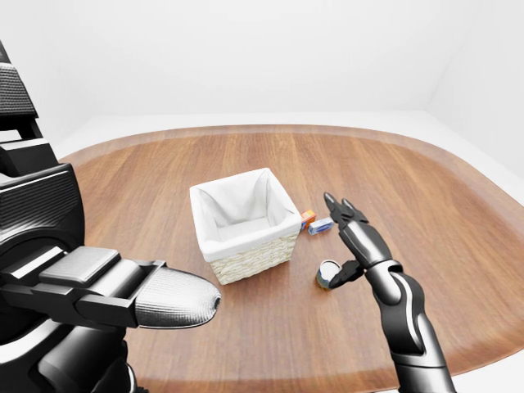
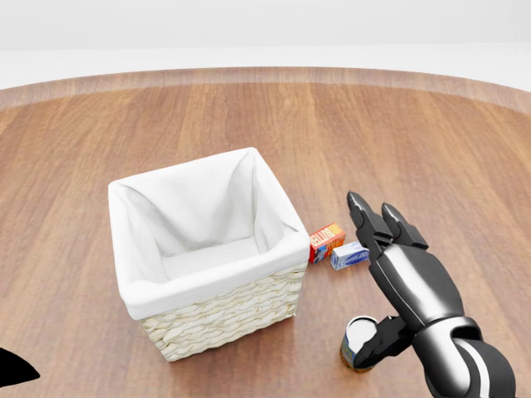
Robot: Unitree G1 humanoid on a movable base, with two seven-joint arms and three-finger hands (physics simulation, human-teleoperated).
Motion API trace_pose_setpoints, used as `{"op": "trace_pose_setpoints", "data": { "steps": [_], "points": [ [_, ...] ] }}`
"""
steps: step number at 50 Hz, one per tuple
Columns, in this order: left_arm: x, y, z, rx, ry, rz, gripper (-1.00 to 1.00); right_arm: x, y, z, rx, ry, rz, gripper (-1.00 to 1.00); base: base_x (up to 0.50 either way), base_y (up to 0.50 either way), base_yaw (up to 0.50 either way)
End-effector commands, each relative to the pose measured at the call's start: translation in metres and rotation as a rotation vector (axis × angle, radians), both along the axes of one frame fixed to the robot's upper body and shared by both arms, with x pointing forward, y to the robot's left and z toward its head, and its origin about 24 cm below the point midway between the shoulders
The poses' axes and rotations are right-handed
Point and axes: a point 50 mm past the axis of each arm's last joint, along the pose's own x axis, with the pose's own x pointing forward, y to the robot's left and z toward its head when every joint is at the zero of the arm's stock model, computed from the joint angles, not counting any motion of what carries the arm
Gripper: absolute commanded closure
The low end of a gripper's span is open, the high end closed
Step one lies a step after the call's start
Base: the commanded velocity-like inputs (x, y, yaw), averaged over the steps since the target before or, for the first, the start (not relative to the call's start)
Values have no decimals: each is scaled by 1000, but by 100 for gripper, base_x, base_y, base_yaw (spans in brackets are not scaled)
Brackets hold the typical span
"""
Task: Pick up the alphabet soup and put it in the basket.
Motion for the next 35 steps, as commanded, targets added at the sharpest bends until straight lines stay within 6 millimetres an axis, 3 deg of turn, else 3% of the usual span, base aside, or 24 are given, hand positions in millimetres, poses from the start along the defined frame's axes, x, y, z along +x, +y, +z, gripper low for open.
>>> {"op": "trace_pose_setpoints", "data": {
  "steps": [1,18,26,35],
  "points": [
    [0,-1,0,8,-6,5,-100,-2,3,-21,-19,40,-4,-100,0,0,0],
    [0,0,1,0,-7,5,-100,-3,5,-34,-56,53,-18,-100,0,0,0],
    [-2,4,4,-2,-37,51,-100,0,6,-29,-57,62,-17,-100,0,0,0],
    [-3,1,4,13,-55,58,-100,1,8,-41,-61,90,-15,-100,0,0,0]
  ]
}}
